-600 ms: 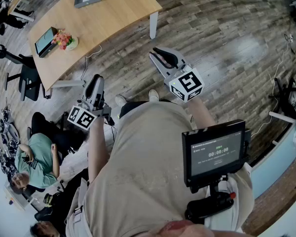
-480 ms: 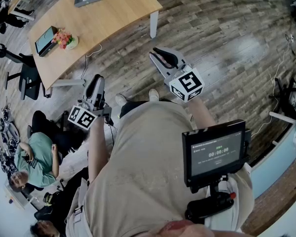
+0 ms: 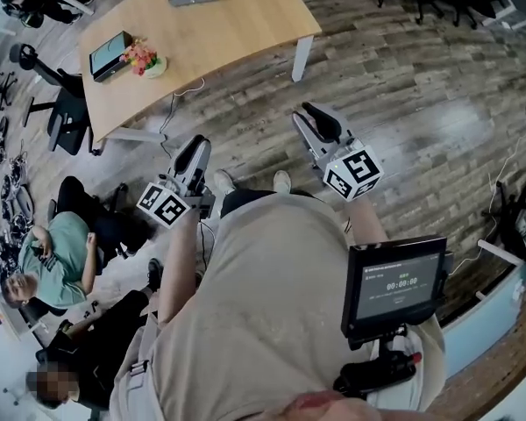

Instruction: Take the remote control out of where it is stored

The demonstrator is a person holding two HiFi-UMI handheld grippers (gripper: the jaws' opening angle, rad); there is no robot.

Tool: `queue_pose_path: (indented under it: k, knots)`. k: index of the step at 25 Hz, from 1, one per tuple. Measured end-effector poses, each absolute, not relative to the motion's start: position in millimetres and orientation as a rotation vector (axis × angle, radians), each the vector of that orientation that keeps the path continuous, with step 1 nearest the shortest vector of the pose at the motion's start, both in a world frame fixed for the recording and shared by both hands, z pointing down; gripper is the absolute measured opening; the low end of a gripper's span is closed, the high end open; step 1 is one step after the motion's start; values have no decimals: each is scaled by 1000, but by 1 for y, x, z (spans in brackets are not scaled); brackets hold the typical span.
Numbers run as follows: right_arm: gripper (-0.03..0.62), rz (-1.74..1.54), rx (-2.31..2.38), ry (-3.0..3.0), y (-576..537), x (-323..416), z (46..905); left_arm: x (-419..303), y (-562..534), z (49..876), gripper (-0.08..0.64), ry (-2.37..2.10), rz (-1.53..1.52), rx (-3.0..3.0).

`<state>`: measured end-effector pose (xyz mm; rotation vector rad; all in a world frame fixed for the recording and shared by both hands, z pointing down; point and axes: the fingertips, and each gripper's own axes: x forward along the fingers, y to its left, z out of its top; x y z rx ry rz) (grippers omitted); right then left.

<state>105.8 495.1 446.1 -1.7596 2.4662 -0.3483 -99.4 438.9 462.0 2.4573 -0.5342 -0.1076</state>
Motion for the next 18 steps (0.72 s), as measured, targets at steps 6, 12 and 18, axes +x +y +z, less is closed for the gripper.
queue_pose_path:
  k: [6, 12, 18]
  knots:
    - [91, -371, -1765, 2506, 490, 99, 462, -105, 439, 465, 91, -559, -109, 2450]
    - [91, -381, -1758, 2509, 477, 104, 469, -101, 432, 467, 91, -594, -102, 2436]
    - [91, -363, -1754, 2542, 451, 89, 466, -110, 406, 473, 91, -591, -97, 2400]
